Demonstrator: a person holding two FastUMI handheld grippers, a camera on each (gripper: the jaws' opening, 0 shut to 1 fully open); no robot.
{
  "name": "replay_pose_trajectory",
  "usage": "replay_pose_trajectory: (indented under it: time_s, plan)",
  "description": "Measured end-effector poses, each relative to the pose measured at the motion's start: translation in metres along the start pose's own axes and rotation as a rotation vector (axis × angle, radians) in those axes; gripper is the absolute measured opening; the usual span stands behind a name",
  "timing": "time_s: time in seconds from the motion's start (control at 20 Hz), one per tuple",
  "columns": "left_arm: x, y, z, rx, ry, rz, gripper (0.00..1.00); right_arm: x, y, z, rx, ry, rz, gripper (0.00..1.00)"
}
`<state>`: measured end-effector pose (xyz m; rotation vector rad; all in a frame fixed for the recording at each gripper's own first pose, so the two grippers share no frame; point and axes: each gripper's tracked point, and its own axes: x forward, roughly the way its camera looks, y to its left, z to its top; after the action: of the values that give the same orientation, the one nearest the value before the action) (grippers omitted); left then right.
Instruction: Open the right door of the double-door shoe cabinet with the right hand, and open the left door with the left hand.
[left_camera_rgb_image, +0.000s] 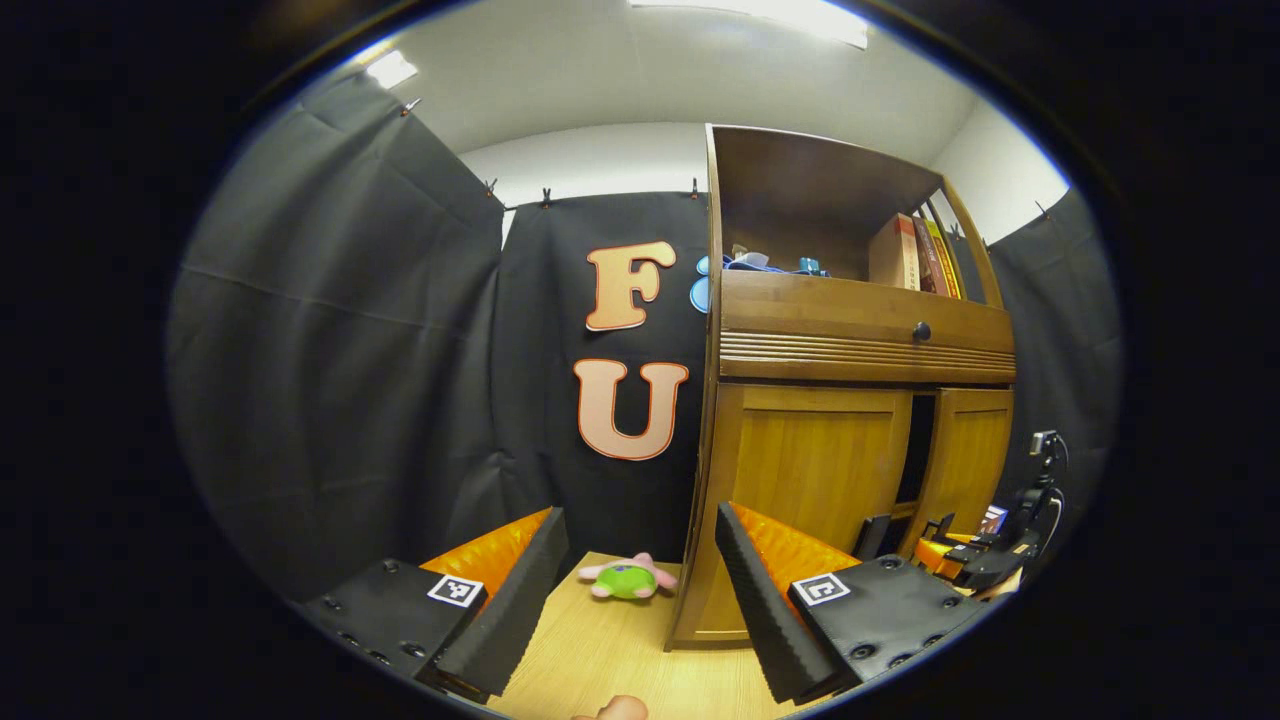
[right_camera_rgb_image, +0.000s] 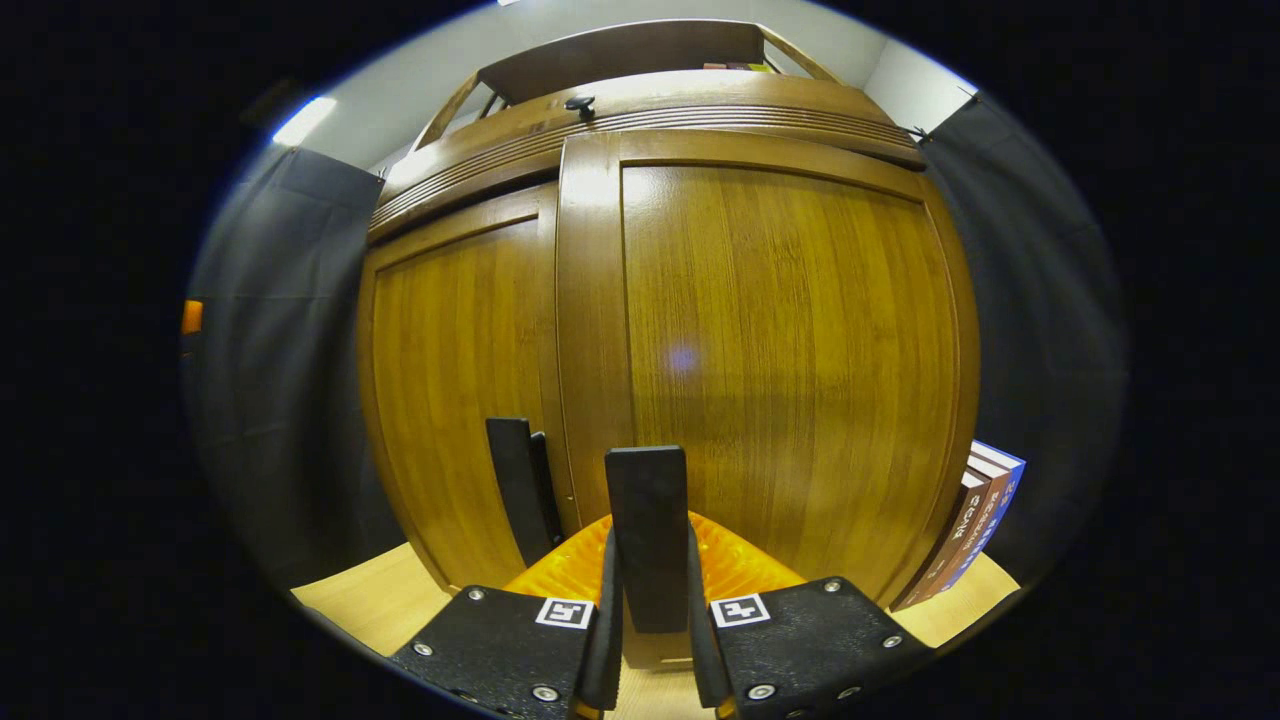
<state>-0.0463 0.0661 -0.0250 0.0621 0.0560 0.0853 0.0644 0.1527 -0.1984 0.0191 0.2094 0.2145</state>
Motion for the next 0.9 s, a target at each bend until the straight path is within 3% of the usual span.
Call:
replay_pose_trajectory:
  time_s: [0.1, 0.55, 0.6, 0.65, 0.7, 0.75, 0.8, 0.85, 0.9]
  plan:
    - [0.000, -0.001, -0.005, -0.010, 0.013, -0.007, 0.94, -0.011, -0.001, 0.001, -0.004, 0.006, 0.025, 0.28]
    - [-0.009, -0.021, -0.002, -0.008, 0.003, -0.057, 0.96, -0.073, -0.025, 0.001, 0.001, 0.013, 0.051, 0.28]
    - [-0.011, -0.024, -0.003, -0.009, 0.004, -0.065, 0.95, -0.079, -0.028, 0.002, -0.003, 0.012, 0.047, 0.20]
    - [-0.011, -0.027, -0.003, -0.008, 0.004, -0.074, 0.95, -0.086, -0.032, 0.003, -0.011, 0.011, 0.040, 0.28]
    - [-0.012, -0.029, -0.004, -0.002, 0.004, -0.080, 0.95, -0.093, -0.036, 0.004, -0.025, 0.008, 0.034, 0.28]
    - [-0.012, -0.031, -0.007, 0.005, 0.007, -0.082, 0.94, -0.098, -0.041, 0.003, -0.037, 0.005, 0.026, 0.36]
    - [-0.012, -0.034, -0.009, 0.008, 0.010, -0.088, 0.94, -0.104, -0.045, 0.004, -0.040, 0.001, 0.019, 0.28]
    - [-0.012, -0.039, -0.009, 0.007, 0.012, -0.095, 0.95, -0.108, -0.050, 0.004, -0.037, 0.000, 0.012, 0.26]
    - [-0.012, -0.043, -0.010, 0.002, 0.014, -0.101, 0.95, -0.116, -0.054, 0.002, -0.033, -0.002, 0.006, 0.34]
